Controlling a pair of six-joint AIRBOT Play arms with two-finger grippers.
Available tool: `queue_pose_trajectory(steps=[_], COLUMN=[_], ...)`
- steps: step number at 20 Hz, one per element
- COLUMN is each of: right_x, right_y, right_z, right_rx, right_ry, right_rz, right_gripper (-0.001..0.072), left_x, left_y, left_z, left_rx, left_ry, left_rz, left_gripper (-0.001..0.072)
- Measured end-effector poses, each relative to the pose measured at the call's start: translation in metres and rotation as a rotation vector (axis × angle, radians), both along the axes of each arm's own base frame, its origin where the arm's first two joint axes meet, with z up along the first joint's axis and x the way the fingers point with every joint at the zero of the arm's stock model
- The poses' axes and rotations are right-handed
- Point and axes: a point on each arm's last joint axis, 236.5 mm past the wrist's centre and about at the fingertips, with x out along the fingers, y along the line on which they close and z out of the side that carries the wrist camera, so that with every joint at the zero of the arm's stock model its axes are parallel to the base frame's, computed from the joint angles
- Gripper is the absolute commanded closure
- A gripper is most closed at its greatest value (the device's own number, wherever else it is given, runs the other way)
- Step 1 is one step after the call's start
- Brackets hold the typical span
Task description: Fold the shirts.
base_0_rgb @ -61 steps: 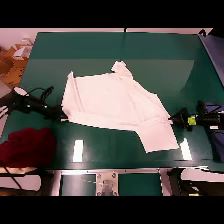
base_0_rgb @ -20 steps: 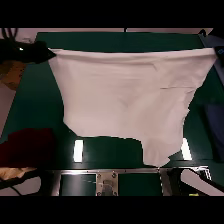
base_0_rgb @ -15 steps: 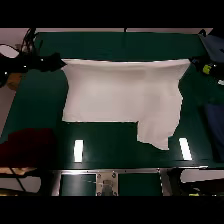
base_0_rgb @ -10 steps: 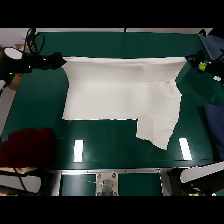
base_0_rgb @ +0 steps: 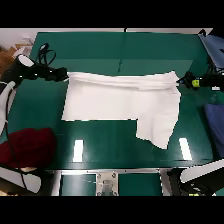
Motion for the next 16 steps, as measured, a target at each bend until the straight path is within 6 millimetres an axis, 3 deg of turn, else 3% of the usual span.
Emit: queue_pose_trajectory(steps=[4, 8, 9, 10, 11, 13, 16], right_x=[-0.018, -0.024, -0.024, -0.025, -0.026, -0.031, -0.049], right_y=[0.001, 0.001, 0.001, 0.001, 0.002, 0.0, -0.015], right_z=[-0.024, -0.03, -0.031, -0.031, -0.031, -0.021, -0.003], right_rx=[-0.011, -0.016, -0.015, -0.017, -0.015, 0.0, 0.011], right_ry=[0.074, 0.095, 0.097, 0.1, 0.104, 0.11, 0.146], right_rz=[0.008, 0.011, 0.011, 0.012, 0.017, 0.02, -0.006], right_gripper=[0.0699, 0.0691, 0.0558, 0.0501, 0.05, 0.0504, 0.0582], left_x=[-0.015, -0.034, -0.035, -0.036, -0.039, -0.047, -0.074], left_y=[-0.015, -0.02, -0.02, -0.019, -0.02, -0.019, -0.006], left_z=[-0.039, -0.061, -0.063, -0.065, -0.065, -0.056, -0.036], left_rx=[-0.001, 0.0, 0.002, 0.004, 0.005, -0.011, -0.046], left_ry=[0.11, 0.215, 0.226, 0.235, 0.251, 0.295, 0.434], left_rz=[-0.048, -0.069, -0.066, -0.063, -0.07, -0.085, -0.101], left_gripper=[0.0685, 0.0684, 0.0628, 0.0384, 0.0247, 0.0247, 0.0248])
